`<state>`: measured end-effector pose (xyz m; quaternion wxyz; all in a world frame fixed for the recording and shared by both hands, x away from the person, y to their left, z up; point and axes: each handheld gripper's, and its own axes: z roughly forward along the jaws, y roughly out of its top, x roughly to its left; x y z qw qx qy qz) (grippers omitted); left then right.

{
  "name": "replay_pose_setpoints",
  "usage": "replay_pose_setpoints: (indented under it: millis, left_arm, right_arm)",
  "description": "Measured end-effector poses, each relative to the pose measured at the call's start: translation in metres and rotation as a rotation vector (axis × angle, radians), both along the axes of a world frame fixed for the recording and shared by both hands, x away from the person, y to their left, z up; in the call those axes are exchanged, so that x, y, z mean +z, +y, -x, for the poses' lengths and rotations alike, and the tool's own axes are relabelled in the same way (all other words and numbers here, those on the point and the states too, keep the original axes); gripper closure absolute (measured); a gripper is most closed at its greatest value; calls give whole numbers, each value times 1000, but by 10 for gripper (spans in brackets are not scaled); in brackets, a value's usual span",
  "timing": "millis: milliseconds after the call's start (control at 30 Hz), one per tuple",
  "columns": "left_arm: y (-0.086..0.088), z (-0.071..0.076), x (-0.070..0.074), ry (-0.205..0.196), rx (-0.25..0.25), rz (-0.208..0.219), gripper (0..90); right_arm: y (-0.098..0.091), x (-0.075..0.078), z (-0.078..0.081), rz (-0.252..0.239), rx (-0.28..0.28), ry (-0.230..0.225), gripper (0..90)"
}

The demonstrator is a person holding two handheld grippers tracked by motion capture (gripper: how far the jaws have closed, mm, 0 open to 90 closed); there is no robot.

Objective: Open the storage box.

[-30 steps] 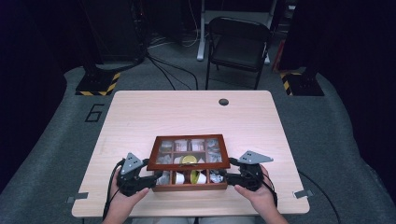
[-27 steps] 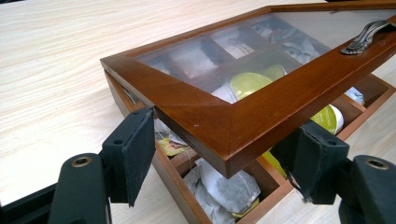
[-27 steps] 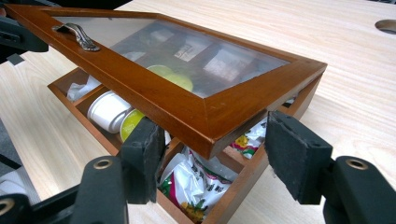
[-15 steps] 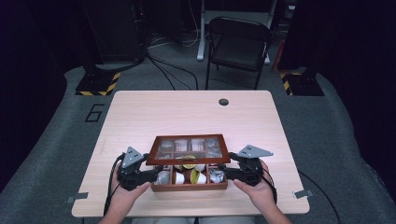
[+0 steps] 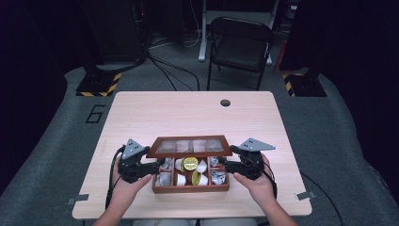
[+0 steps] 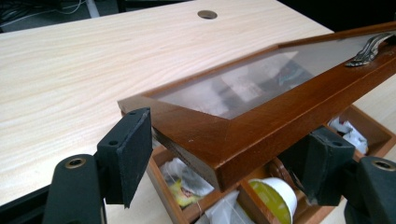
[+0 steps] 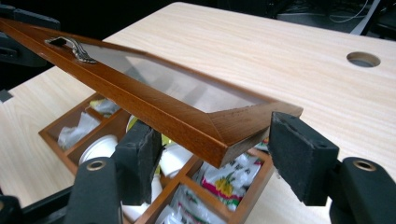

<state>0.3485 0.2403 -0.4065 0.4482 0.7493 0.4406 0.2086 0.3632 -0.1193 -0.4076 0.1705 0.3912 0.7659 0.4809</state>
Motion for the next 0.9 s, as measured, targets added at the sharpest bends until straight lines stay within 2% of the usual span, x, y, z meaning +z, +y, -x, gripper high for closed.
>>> replay_pose_setpoints:
  millis: [167,433,533,900]
  left_arm:
    - [0,-9,7,-9,6,5,275]
    - [0,-21,11,-11,8,20,278]
    - [0,-23,13,-12,8,14,278]
    - [-4,-41,18,-22,39,16,273]
  right_arm:
    - [0,7,-10,-21,-5,-2,343]
    - [1,14,-21,-18,-1,-3,346]
    - [2,17,-25,-23,-3,-2,347]
    - [4,27,-38,-28,-15,-26,356]
